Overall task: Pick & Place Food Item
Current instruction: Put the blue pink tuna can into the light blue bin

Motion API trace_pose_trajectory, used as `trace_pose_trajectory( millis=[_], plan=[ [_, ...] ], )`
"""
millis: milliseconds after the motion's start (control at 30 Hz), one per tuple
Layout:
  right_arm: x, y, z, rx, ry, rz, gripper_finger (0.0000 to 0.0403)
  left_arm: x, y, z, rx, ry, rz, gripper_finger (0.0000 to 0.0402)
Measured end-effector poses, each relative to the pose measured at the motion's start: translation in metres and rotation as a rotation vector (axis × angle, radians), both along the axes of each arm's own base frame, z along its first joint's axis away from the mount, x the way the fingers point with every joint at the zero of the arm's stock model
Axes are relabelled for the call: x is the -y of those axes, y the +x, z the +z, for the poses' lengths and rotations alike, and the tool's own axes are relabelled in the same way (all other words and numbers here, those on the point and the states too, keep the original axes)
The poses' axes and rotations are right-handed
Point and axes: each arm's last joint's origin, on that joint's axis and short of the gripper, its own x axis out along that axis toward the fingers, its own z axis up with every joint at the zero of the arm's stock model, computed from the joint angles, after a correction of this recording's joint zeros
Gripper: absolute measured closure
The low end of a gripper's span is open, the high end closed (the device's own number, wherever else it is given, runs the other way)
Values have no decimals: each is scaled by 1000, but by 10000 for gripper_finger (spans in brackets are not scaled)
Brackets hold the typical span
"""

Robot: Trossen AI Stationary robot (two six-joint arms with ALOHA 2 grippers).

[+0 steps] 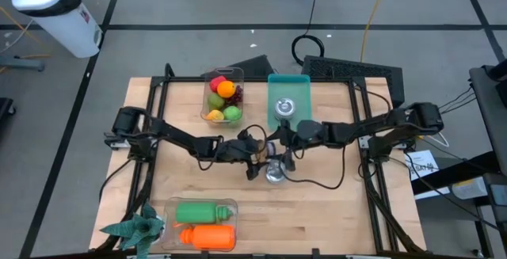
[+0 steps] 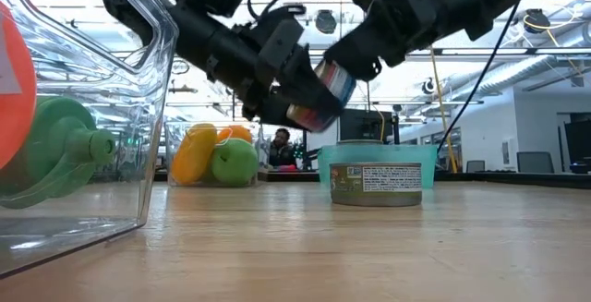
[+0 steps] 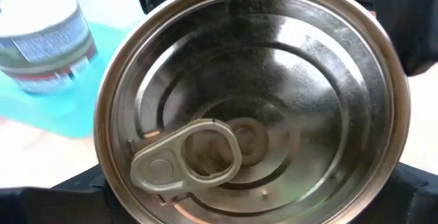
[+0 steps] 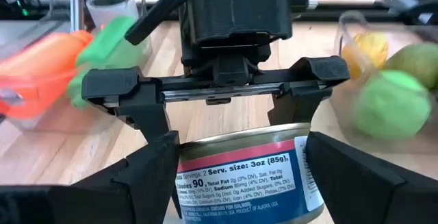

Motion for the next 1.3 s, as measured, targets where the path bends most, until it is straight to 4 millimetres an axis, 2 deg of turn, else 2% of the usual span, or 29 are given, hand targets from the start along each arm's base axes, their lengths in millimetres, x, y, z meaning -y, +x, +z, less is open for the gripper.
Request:
trace_pose_trajectory(
  millis=[267, 467, 533, 667, 867, 1033, 1167, 1300],
  plan=[
    [1, -3, 14, 63, -14, -10, 106, -1, -3, 35, 48, 113, -19, 36],
    [3, -3, 13, 61, -74, -52, 106, -7, -4, 43, -5, 230, -14, 36],
    [5, -3, 12, 57, -96, -92, 106, -13, 2, 50, -64, 242, -1, 36],
    [11, -4, 14, 58, -139, -166, 106, -28, 8, 65, -159, 257, 15, 37],
    [25, -10, 23, 72, -172, -287, 106, -52, 14, 83, -160, 295, 18, 42],
    [43, -21, 35, 88, -176, -375, 106, -80, 18, 99, -112, 274, 23, 53],
    [61, -30, 42, 88, -176, -445, 106, -107, 21, 121, -47, 264, 49, 56],
    [80, -36, 42, 67, -172, -523, 106, -130, 25, 123, 53, 225, 75, 57]
  ],
)
